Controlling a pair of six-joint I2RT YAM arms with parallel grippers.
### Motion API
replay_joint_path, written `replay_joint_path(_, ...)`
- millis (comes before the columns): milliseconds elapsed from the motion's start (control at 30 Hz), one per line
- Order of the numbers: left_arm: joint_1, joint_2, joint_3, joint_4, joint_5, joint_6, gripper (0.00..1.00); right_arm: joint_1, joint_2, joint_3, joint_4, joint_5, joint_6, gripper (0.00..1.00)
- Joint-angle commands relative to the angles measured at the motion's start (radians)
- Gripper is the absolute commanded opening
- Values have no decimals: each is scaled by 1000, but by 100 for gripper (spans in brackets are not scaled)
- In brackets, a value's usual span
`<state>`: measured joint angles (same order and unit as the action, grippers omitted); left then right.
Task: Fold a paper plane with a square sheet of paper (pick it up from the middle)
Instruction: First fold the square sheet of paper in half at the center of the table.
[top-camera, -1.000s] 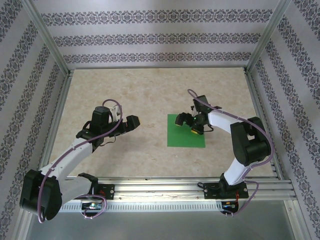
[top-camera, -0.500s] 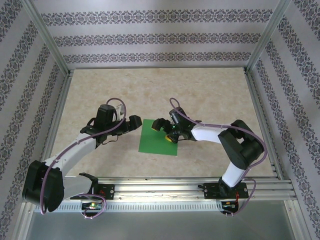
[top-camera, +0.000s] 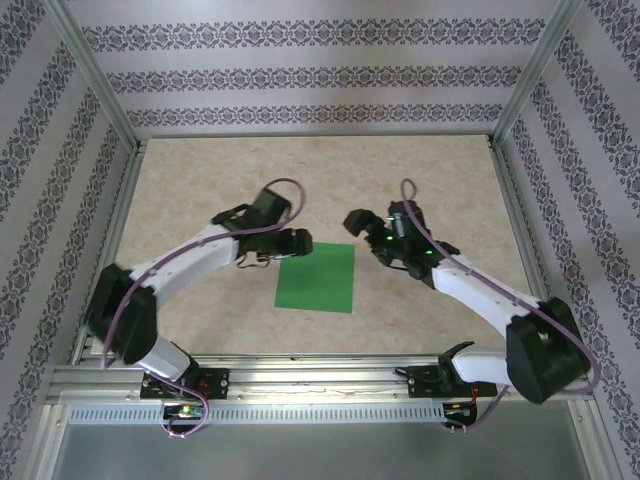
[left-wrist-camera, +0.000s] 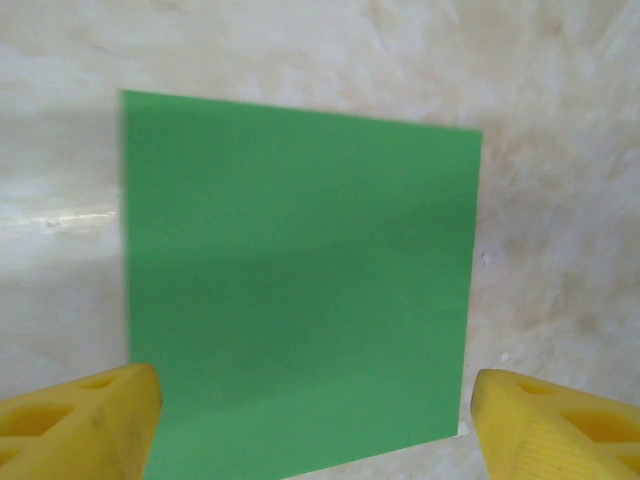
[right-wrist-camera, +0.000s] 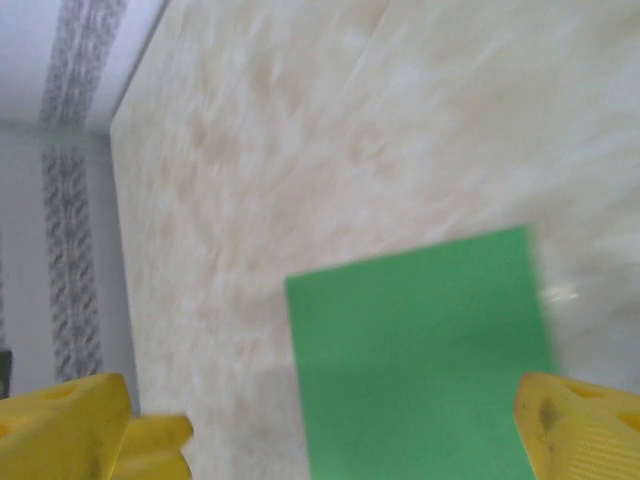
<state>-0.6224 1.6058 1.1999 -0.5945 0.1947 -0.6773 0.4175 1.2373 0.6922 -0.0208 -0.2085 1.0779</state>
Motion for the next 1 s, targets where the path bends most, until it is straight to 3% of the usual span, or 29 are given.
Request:
replay_joint_path(0, -104, 178, 174, -249, -108, 15, 82, -87, -78, -103, -90, 42, -35, 98)
replay_joint_path(133, -151, 365, 352, -355, -119, 11, 83, -188, -161, -168, -114, -24, -71, 98)
replay_joint_path(267, -151, 423, 394, -370, -143, 2, 84, -229, -187, -180, -146, -72, -115, 98)
replay_joint_path(433, -146, 451, 386, -369, -162, -52, 85, -235, -162, -159, -170, -110, -177, 98)
replay_joint_path(733, -145, 502, 398, -340, -130, -90, 86, -231, -26, -101, -100, -345, -246, 98)
replay_joint_path(967, -143, 511, 395, -343, -163, -107, 89, -216, 17, -87, -79, -386, -243, 98)
